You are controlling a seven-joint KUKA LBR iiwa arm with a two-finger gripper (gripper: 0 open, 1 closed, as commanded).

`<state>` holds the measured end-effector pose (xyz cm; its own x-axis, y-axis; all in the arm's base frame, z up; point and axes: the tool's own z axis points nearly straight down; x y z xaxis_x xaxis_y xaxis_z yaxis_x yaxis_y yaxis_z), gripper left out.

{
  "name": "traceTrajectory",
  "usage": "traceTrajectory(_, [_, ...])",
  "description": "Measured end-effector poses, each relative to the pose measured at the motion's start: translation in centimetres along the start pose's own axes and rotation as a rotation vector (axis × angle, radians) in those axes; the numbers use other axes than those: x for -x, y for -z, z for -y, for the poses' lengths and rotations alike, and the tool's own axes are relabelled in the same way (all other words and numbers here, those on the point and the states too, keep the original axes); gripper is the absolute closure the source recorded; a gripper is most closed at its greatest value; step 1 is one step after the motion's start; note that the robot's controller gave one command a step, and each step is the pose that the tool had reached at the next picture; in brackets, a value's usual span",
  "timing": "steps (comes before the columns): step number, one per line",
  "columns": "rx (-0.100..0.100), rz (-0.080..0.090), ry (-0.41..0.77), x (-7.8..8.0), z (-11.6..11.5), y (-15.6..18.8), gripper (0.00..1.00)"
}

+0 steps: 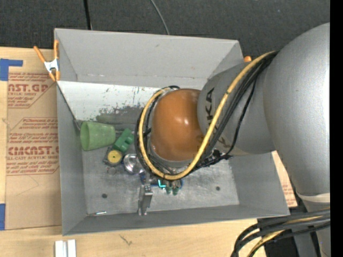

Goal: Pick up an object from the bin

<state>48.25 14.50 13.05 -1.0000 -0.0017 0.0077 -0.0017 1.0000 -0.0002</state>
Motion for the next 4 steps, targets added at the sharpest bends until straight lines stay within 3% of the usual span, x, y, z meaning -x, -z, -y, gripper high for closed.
traceTrajectory(1, [0.0,0.017,0.348,6.9,3.5,-4.6,0.0])
traceTrajectory(2, [0.003,0.027,0.348,7.1,3.3,-4.2,1.0])
traceTrajectory(3, [-0.003,0.018,0.554,6.9,3.9,10.0,1.0])
traceTrajectory(4, [0.0,0.002,0.231,3.4,3.8,-2.7,1.0])
